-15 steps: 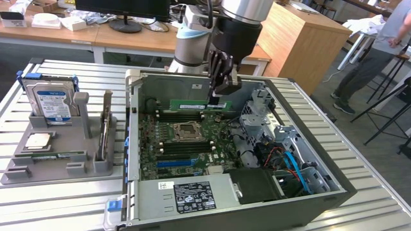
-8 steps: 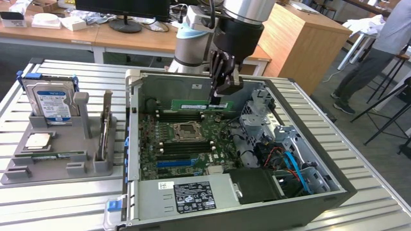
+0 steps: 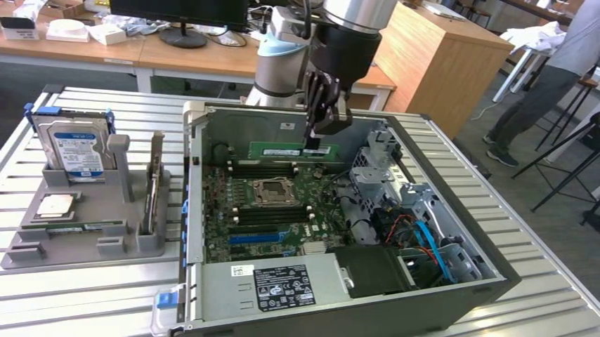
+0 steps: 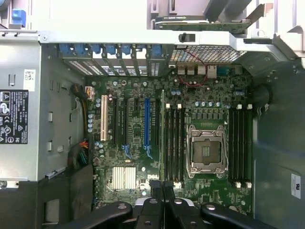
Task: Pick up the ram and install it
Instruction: 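Pick up the ram and move it above insertion slot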
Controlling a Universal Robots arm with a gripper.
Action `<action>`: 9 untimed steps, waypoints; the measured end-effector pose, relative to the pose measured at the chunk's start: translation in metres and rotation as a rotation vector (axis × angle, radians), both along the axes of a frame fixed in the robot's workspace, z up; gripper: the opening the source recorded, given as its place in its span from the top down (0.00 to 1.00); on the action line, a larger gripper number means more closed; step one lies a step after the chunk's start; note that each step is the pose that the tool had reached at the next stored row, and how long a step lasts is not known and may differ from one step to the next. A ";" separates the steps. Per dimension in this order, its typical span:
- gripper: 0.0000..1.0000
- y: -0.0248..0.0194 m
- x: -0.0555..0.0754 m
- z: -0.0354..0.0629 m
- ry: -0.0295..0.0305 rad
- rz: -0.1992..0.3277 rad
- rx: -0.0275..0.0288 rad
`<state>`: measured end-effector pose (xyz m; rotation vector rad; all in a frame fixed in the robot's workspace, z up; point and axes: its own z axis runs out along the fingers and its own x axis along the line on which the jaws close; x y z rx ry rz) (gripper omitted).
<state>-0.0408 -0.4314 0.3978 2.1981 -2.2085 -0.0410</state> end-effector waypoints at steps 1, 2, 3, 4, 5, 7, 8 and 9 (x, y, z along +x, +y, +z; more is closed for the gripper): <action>0.89 0.0017 0.000 -0.0002 -0.0001 0.000 0.0002; 0.89 0.0033 0.000 -0.0005 -0.0001 0.000 0.0004; 0.89 0.0050 0.000 -0.0006 -0.0001 -0.001 0.0005; 0.89 0.0067 -0.001 -0.0009 -0.0003 -0.001 0.0007; 0.89 0.0084 -0.001 -0.0011 -0.0003 -0.001 0.0007; 0.89 0.0120 -0.001 -0.0016 -0.0003 -0.001 0.0009; 0.89 0.0136 -0.001 -0.0017 -0.0003 -0.002 0.0010; 0.89 0.0152 -0.001 -0.0020 -0.0004 -0.002 0.0012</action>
